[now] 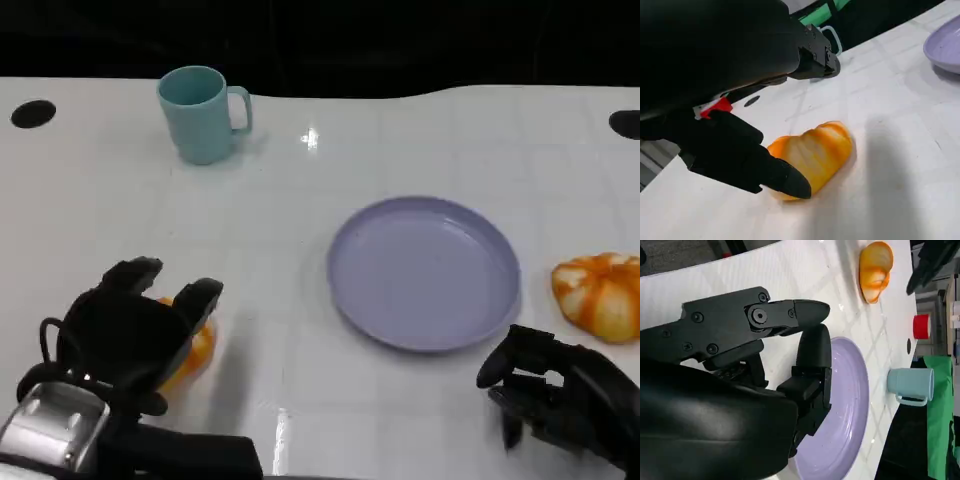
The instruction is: Grasp the bread from the table and place it into the plate.
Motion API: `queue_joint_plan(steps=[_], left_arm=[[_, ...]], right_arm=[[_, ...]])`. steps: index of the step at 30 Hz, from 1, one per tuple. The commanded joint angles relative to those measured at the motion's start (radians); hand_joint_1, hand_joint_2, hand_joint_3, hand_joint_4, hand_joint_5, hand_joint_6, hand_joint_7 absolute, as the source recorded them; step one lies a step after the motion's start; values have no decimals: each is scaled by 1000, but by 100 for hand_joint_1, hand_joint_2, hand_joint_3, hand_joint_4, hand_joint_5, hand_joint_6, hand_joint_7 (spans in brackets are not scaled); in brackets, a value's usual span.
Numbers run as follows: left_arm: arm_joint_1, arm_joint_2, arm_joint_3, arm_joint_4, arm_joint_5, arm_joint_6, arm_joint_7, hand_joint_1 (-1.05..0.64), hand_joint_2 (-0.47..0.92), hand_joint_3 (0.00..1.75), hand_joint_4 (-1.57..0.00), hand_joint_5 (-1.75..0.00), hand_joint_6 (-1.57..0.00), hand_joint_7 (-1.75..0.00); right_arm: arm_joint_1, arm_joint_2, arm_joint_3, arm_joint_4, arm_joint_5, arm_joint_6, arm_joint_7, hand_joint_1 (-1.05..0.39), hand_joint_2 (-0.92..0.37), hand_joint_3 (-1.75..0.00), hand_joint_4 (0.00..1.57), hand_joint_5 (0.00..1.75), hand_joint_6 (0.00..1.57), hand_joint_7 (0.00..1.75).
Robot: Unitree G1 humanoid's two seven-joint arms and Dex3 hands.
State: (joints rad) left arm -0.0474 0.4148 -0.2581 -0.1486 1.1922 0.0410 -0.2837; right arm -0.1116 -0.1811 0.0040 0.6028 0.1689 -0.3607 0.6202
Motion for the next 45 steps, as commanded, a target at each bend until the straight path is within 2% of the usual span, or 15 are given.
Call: queue_joint_plan(steps=[1, 17, 19, 21, 23, 24, 25, 26, 28, 29, 30, 34, 38, 40, 45], left_arm=[[-65, 8, -25, 125, -35, 7, 30, -35, 71, 0, -14, -8, -22, 0], [-211, 16, -118, 484, -181, -57, 214, -28, 73, 2, -18, -7, -24, -1], [-217, 19, -111, 526, -223, -105, 276, -22, 77, 4, -30, -11, -32, -4], [-226, 21, -109, 580, -256, -157, 362, -17, 81, 9, -49, -19, -51, -8], [-237, 21, -109, 633, -278, -208, 451, -17, 74, 41, -61, -38, -71, -4], [-241, 19, -105, 652, -293, -229, 487, -19, 71, 59, -62, -85, -85, -5], [-245, 19, -105, 667, -304, -242, 510, -19, 64, 85, -66, -137, -104, -12], [-248, 19, -104, 679, -316, -258, 532, -19, 62, 96, -68, -155, -110, -15], [-254, 23, -106, 702, -329, -301, 601, -18, 55, 128, -76, -170, -86, -102], [-255, 25, -106, 710, -330, -322, 642, -18, 52, 131, -76, -173, -71, -138], [-254, 27, -104, 705, -332, -335, 669, -17, 51, 134, -75, -174, -61, -159], [-242, 42, -92, 622, -340, -333, 655, -15, 44, 139, -71, -175, -52, -173], [-239, 48, -79, 554, -353, -326, 640, -13, 37, 140, -70, -175, -62, -145], [-249, 49, -70, 532, -363, -350, 662, -9, 36, 148, -72, -175, -56, -168], [-268, 47, -55, 505, -371, -373, 662, -13, 38, 147, -73, -175, -54, -174]], right_arm=[[28, -15, 3, 8, -13, 31, 0, -53, -92, -29, 65, 175, 65, 139], [36, -18, 6, -6, -19, 34, -6, -52, -92, -29, 65, 175, 65, 140], [35, -17, 5, -5, -15, 35, -1, -52, -92, -29, 65, 175, 65, 139], [34, -16, 5, -4, -11, 36, 2, -51, -92, -30, 65, 175, 65, 139], [33, -14, 5, -3, -10, 34, 2, -51, -92, -29, 65, 175, 65, 139], [32, -14, 5, 0, -11, 31, 2, -51, -92, -29, 66, 175, 65, 139], [31, -13, 5, 2, -11, 28, 2, -51, -92, -29, 66, 175, 65, 139], [30, -13, 5, 3, -12, 27, 1, -51, -92, -29, 66, 175, 65, 139], [30, -14, 8, 4, -18, 23, -3, -51, -92, -29, 66, 175, 65, 139], [30, -14, 9, 3, -20, 22, -6, -51, -92, -29, 66, 175, 65, 139], [29, -14, 9, 4, -21, 21, -7, -51, -92, -29, 66, 175, 65, 140], [30, -15, 10, 0, -21, 31, -10, -52, -92, -29, 65, 175, 65, 140], [28, -16, 10, 3, -18, 35, -9, -52, -92, -29, 65, 175, 65, 140], [24, -15, 7, 11, -9, 34, 2, -51, -92, -29, 64, 175, 64, 139], [20, -15, 7, 22, -16, 20, -1, -51, -92, -30, 64, 175, 63, 140]])
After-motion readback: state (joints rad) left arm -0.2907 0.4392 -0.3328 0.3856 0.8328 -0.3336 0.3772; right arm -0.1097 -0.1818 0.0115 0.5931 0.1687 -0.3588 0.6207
